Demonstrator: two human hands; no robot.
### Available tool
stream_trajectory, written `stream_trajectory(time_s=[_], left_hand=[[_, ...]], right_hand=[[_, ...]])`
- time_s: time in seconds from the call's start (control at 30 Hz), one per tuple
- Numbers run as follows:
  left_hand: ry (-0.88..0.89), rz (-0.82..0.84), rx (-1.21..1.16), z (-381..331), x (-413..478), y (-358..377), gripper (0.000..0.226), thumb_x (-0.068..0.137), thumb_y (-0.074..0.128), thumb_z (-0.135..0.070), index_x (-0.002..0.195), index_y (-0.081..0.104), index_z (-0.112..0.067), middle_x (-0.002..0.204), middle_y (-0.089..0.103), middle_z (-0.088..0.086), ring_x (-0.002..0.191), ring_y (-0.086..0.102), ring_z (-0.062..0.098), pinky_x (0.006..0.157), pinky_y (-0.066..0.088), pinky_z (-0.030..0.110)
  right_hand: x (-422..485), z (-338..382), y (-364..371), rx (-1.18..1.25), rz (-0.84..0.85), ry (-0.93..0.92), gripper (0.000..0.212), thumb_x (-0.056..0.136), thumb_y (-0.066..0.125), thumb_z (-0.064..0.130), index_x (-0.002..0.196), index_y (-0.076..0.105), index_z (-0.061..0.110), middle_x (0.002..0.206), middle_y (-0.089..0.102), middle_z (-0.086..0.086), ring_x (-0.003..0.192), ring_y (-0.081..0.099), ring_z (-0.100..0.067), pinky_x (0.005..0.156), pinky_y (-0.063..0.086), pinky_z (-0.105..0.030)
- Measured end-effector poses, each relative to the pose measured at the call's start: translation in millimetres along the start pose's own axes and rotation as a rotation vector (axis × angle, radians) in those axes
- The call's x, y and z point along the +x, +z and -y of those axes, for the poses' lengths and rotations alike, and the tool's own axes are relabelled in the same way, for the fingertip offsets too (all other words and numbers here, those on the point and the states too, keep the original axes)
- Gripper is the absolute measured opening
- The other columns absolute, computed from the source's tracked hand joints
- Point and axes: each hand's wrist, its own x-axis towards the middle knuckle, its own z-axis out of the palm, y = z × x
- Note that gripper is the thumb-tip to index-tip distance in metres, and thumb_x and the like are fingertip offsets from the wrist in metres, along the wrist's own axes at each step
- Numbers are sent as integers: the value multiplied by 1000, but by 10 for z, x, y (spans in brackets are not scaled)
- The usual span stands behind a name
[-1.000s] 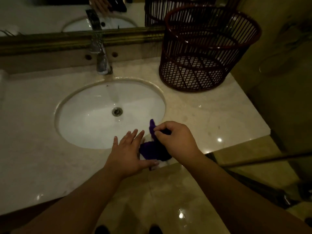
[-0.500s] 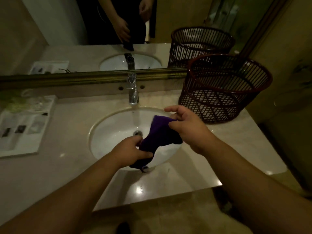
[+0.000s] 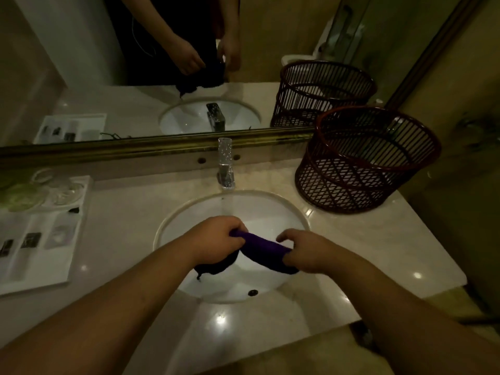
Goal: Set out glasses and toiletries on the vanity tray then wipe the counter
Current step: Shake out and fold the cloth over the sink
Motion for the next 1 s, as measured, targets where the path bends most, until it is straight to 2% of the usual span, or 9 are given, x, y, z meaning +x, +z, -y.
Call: stream_trajectory(time_s=[0.07, 0.1, 0.2, 0.3, 0.47, 0.57, 0.77, 0.93, 1.0], left_hand=[[59, 9, 69, -49, 54, -14, 13, 91, 64, -34, 94, 67, -46, 88, 67, -20, 80, 62, -1, 71, 51, 28], [80, 8, 79, -77, 87, -16, 12, 91, 63, -35, 94, 66, -46, 89, 66, -19, 81, 61, 0, 73, 53, 30], [116, -18, 106, -125, 166, -43, 9, 92, 63, -36, 93, 64, -45, 90, 66, -17, 83, 61, 3, 78, 55, 36], [104, -24, 141, -139, 223, -84, 9, 90, 65, -38, 95, 64, -46, 89, 66, -18, 83, 61, 3, 77, 54, 35], [80, 71, 507, -290, 368, -117, 12, 93, 61, -33, 103, 64, -39, 93, 63, -10, 85, 58, 11, 74, 49, 33], [66, 38, 649, -452, 471, -72, 12, 95, 58, -36, 106, 62, -34, 94, 61, -6, 86, 55, 15, 70, 42, 32], [70, -14, 695, -960, 836, 89, 13, 93, 61, -32, 106, 62, -36, 88, 60, -10, 77, 56, 9, 69, 51, 29], [77, -38, 774, -1476, 1268, 125, 22, 90, 64, -48, 106, 60, -34, 91, 59, -8, 84, 56, 14, 75, 52, 33], [92, -62, 759, -1678, 1432, 110, 22, 90, 64, -45, 109, 61, -34, 95, 60, -7, 86, 56, 14, 78, 53, 36]], right_hand=[[48, 119, 122, -219, -69, -134, 82, 74, 76, 40, 147, 39, 45, 124, 57, 3, 106, 57, -17, 81, 52, -32], [78, 184, 176, -205, -98, -229, 81, 73, 78, 43, 145, 41, 46, 124, 57, 4, 108, 54, -17, 81, 49, -31], [147, 324, 211, 93, -133, -299, 47, 80, 79, 35, 123, 63, 36, 117, 66, 9, 102, 60, -12, 81, 52, -29], [185, 275, 81, 63, -212, -265, 18, 84, 76, 32, 101, 70, 29, 101, 68, 8, 93, 63, -13, 84, 56, -39], [215, 2, -215, -124, -289, -289, 16, 85, 70, 40, 85, 57, 30, 85, 59, 8, 75, 57, -10, 65, 55, -34], [251, -279, -431, -154, -279, -248, 13, 89, 67, 34, 87, 54, 30, 81, 60, 7, 73, 58, -11, 64, 54, -34], [262, -887, -908, -163, -306, -155, 11, 97, 62, 30, 107, 64, 32, 91, 64, 7, 84, 62, -15, 72, 55, -34], [225, -1326, -1490, -246, -396, -104, 15, 99, 58, 34, 107, 66, 24, 94, 64, 1, 89, 62, -21, 79, 55, -36], [207, -1474, -1714, -251, -430, -102, 15, 100, 58, 33, 107, 67, 23, 98, 67, 0, 92, 63, -22, 81, 54, -37]])
